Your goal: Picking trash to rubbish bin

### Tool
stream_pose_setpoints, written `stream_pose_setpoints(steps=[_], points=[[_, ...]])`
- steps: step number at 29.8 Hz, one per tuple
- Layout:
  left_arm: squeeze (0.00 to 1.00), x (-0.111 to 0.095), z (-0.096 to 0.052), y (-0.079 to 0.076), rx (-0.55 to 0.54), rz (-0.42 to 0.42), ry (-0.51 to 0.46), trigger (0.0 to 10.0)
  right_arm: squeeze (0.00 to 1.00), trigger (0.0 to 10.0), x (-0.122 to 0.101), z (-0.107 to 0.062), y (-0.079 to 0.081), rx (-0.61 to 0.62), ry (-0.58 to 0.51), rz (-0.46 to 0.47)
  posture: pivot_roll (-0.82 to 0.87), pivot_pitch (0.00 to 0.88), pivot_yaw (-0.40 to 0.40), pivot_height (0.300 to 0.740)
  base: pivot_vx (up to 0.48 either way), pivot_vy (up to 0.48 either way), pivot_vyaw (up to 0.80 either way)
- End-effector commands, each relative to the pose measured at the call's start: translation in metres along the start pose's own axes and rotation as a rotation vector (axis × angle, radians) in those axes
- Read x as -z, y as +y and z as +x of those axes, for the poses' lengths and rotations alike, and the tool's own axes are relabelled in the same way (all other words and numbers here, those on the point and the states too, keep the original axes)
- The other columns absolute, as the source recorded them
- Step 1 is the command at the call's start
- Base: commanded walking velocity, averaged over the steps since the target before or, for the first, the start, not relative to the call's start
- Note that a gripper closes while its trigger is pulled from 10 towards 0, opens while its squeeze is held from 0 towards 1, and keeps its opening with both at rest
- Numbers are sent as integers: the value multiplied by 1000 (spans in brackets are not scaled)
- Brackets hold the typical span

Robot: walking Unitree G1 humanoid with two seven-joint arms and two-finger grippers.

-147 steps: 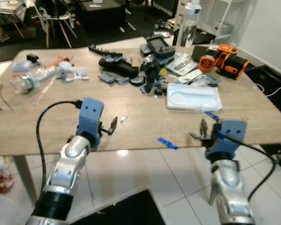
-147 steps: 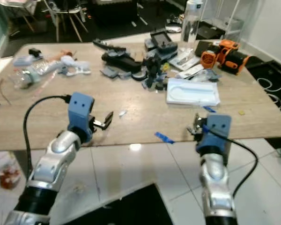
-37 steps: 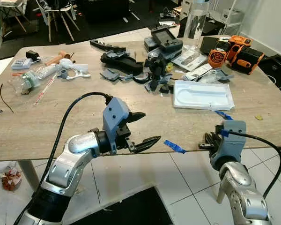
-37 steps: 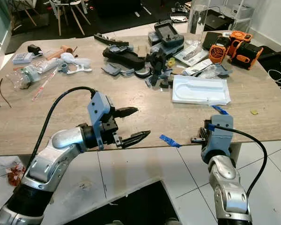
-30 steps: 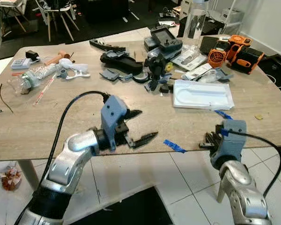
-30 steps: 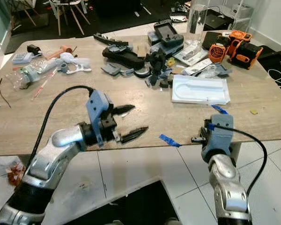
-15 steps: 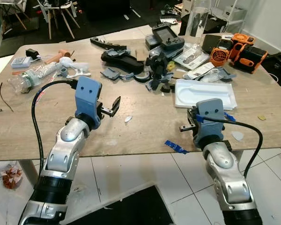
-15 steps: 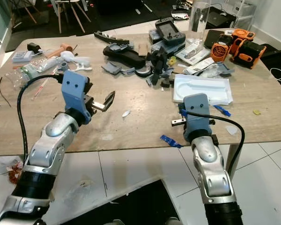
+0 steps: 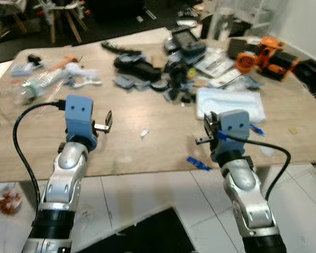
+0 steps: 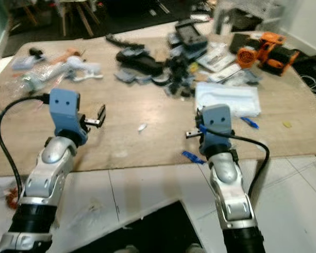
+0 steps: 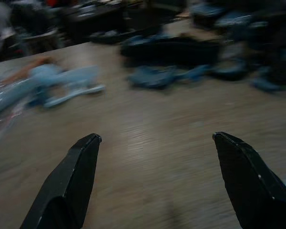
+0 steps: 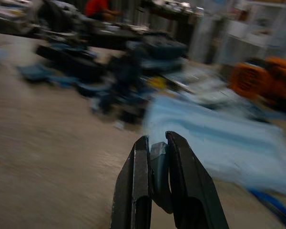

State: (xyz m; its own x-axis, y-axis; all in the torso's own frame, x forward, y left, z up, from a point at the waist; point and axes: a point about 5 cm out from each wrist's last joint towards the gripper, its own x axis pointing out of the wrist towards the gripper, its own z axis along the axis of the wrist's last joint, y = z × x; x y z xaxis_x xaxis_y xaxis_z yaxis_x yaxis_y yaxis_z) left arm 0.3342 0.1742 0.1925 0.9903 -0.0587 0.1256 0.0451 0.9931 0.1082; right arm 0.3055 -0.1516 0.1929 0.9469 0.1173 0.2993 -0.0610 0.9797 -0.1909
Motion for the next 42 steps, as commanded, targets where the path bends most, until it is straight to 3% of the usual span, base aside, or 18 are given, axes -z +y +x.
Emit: stream_pose_setpoints(steps=[1, 28, 42], points=[[0, 2, -2, -2, -1, 11, 6, 10000, 0, 10000, 3, -2, -2, 18, 1, 7, -11, 147, 75, 740, 0, 0, -800], [0, 2, -2, -5, 9, 22, 1, 10000, 0, 10000, 10, 0, 0, 31, 11, 42, -10, 134, 74, 740, 0, 0, -800], [0, 6, -5, -10, 64, 30, -2, 10000, 0, 10000, 25, -3, 2, 63, 75, 104, -14, 108, 68, 740, 0, 0, -800]])
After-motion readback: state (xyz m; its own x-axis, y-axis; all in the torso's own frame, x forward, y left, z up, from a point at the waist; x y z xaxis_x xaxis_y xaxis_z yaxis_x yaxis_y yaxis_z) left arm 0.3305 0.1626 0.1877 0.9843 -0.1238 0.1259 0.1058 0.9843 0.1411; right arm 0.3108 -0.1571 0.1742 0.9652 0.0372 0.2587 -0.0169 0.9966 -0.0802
